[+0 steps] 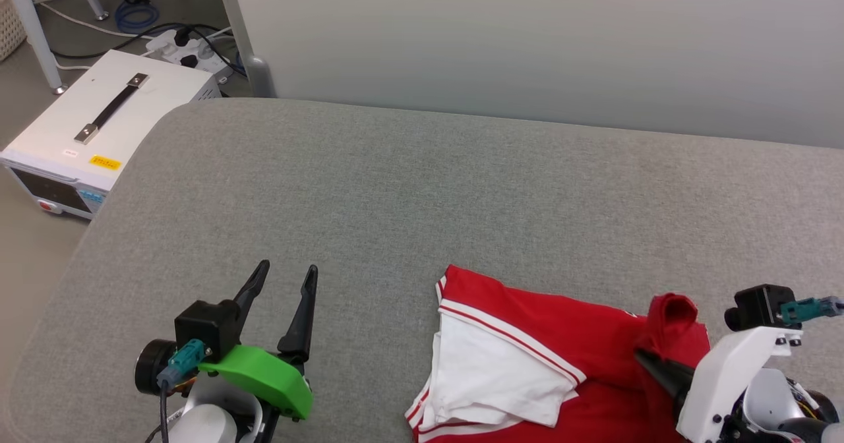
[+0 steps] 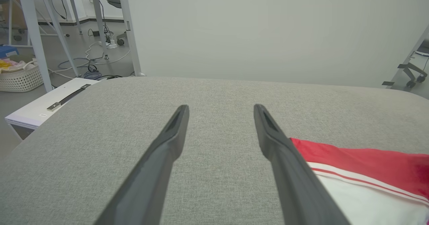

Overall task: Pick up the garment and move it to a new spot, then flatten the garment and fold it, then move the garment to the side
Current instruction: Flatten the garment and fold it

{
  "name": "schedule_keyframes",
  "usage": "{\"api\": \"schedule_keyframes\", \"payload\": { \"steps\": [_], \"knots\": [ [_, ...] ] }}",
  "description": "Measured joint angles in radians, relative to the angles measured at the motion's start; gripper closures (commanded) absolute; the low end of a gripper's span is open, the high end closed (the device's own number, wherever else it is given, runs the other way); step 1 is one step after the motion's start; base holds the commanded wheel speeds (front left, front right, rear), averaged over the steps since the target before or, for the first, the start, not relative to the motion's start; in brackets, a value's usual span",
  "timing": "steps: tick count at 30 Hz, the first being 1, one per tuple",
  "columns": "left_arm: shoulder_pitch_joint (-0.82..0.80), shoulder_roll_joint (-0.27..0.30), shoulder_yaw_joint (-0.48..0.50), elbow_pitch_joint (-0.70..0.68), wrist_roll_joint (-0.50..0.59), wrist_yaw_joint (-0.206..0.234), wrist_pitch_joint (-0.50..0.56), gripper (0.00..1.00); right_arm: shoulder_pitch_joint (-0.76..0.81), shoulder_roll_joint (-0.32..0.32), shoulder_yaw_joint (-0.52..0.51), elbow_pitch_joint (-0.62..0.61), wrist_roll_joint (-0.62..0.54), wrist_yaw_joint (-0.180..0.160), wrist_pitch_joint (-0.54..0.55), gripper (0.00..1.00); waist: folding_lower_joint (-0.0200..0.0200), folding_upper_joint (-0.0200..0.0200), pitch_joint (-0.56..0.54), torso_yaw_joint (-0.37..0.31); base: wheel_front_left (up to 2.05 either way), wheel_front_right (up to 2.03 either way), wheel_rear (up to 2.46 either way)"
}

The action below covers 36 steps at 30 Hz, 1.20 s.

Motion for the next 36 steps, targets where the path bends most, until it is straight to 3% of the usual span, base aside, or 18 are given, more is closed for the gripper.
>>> {"api": "schedule_keyframes", "payload": {
  "steps": [9,15,27,28,29,30,36],
  "knots": [
    [0.003,-0.003,0.021,0.013,0.009,-0.016,0.000,0.00,-0.077,0.008,0.171,0.150,0.185,0.000,-0.144,1.00,0.0000,0.0000,-0.008,0.023,0.00,0.00,0.00],
    [0.003,-0.005,0.024,0.020,0.013,-0.022,0.000,0.00,-0.149,0.010,0.280,0.294,0.228,0.000,-0.256,1.00,0.0000,0.0000,-0.010,0.037,0.00,0.00,0.00],
    [0.003,-0.026,0.029,0.026,0.022,-0.035,0.000,0.00,-0.289,0.010,0.380,0.582,0.272,0.000,-0.410,1.00,0.0001,0.0000,0.014,0.077,0.00,0.00,0.00],
    [0.003,-0.027,0.030,0.026,0.023,-0.035,0.000,0.00,-0.298,0.011,0.393,0.597,0.282,0.000,-0.424,0.80,0.0000,0.0000,0.017,0.080,0.00,0.00,0.00],
    [0.003,-0.028,0.031,0.027,0.023,-0.037,0.000,0.00,-0.307,0.011,0.406,0.611,0.295,-0.001,-0.442,0.53,0.0001,0.0000,0.019,0.082,0.00,0.00,0.00],
    [0.003,-0.029,0.032,0.028,0.024,-0.039,0.000,0.00,-0.314,0.010,0.416,0.621,0.311,-0.001,-0.453,0.00,0.0000,0.0000,0.020,0.084,0.00,0.00,0.00],
    [0.003,-0.030,0.037,0.038,0.032,-0.044,0.000,0.00,-0.355,0.011,0.516,0.649,0.415,-0.001,-0.485,0.00,0.0001,0.0000,0.012,0.081,0.00,0.00,0.00]
  ]
}}
